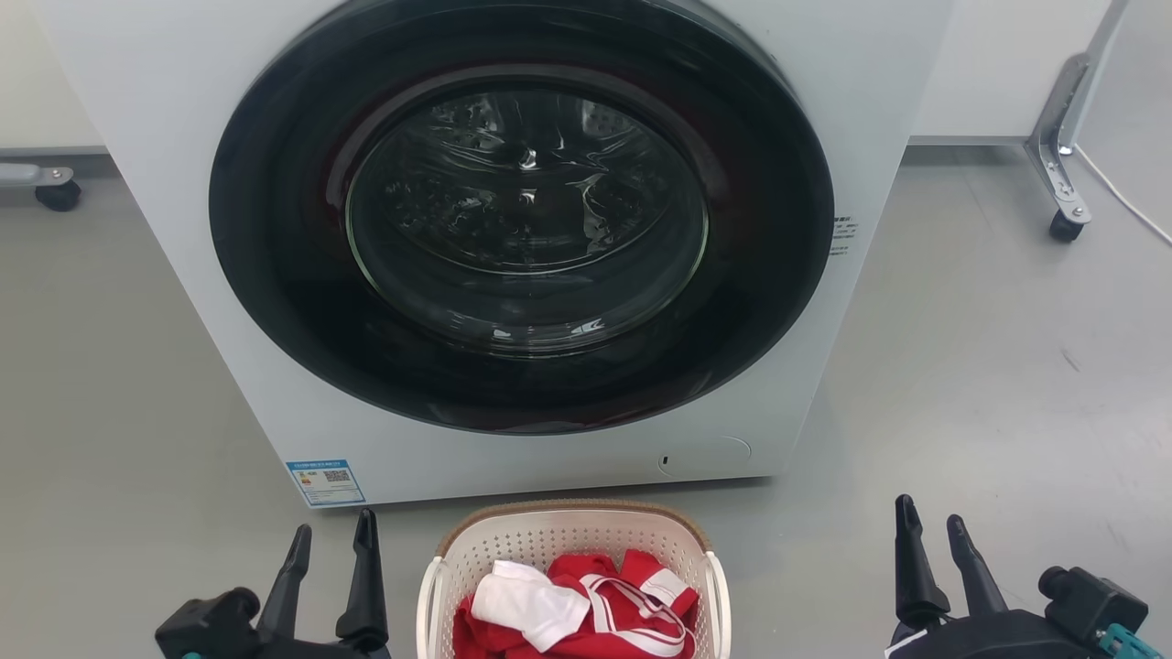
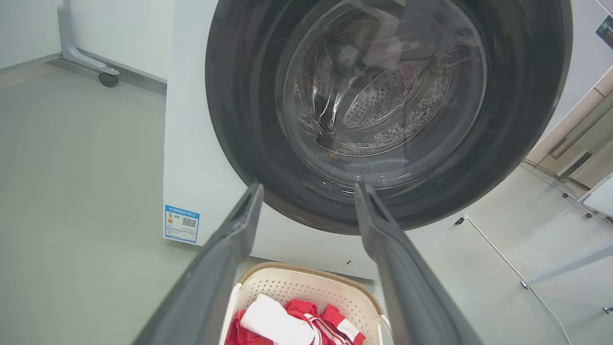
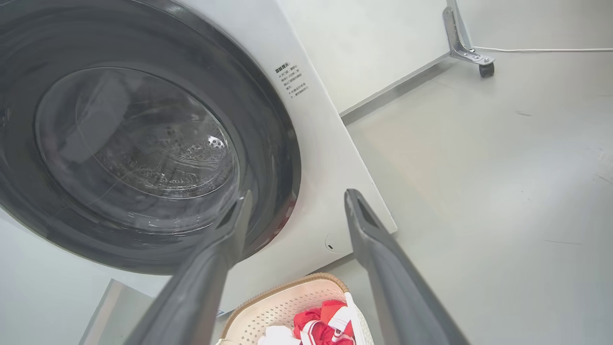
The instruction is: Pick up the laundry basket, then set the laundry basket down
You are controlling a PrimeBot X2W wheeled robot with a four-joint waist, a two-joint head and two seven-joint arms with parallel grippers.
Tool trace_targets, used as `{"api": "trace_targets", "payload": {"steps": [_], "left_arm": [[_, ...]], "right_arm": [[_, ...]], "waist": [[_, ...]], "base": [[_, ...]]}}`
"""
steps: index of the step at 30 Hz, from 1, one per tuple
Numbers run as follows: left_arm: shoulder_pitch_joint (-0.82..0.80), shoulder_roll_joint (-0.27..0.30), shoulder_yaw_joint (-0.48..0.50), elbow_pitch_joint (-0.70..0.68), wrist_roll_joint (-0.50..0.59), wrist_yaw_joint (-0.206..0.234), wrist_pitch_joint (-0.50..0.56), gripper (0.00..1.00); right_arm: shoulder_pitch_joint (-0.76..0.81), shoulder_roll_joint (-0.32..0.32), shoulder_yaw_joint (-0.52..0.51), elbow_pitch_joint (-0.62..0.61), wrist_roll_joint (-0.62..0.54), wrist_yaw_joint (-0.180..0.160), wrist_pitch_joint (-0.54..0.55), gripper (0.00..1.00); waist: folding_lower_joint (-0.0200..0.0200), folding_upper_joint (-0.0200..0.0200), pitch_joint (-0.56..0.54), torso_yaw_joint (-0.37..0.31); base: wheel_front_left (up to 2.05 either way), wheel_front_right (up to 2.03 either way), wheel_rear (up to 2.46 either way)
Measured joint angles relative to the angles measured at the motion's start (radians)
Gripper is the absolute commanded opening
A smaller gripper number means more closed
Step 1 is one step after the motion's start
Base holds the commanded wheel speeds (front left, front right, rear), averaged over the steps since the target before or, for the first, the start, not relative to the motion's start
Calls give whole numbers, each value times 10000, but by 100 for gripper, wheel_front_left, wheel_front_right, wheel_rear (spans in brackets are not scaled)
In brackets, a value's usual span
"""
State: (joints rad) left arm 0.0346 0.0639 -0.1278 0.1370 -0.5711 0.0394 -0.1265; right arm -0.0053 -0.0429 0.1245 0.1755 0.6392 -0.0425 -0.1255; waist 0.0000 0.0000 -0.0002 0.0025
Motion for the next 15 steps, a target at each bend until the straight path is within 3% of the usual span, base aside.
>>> {"api": "trace_targets", "payload": {"steps": [15], "left_arm": [[364, -13, -163, -504, 2569, 405, -562, 100]], "right_arm": [[221, -8, 431, -437, -2268, -374, -537, 100]], "waist": [[0, 0, -91, 25]], "base": [[0, 0, 0]]}}
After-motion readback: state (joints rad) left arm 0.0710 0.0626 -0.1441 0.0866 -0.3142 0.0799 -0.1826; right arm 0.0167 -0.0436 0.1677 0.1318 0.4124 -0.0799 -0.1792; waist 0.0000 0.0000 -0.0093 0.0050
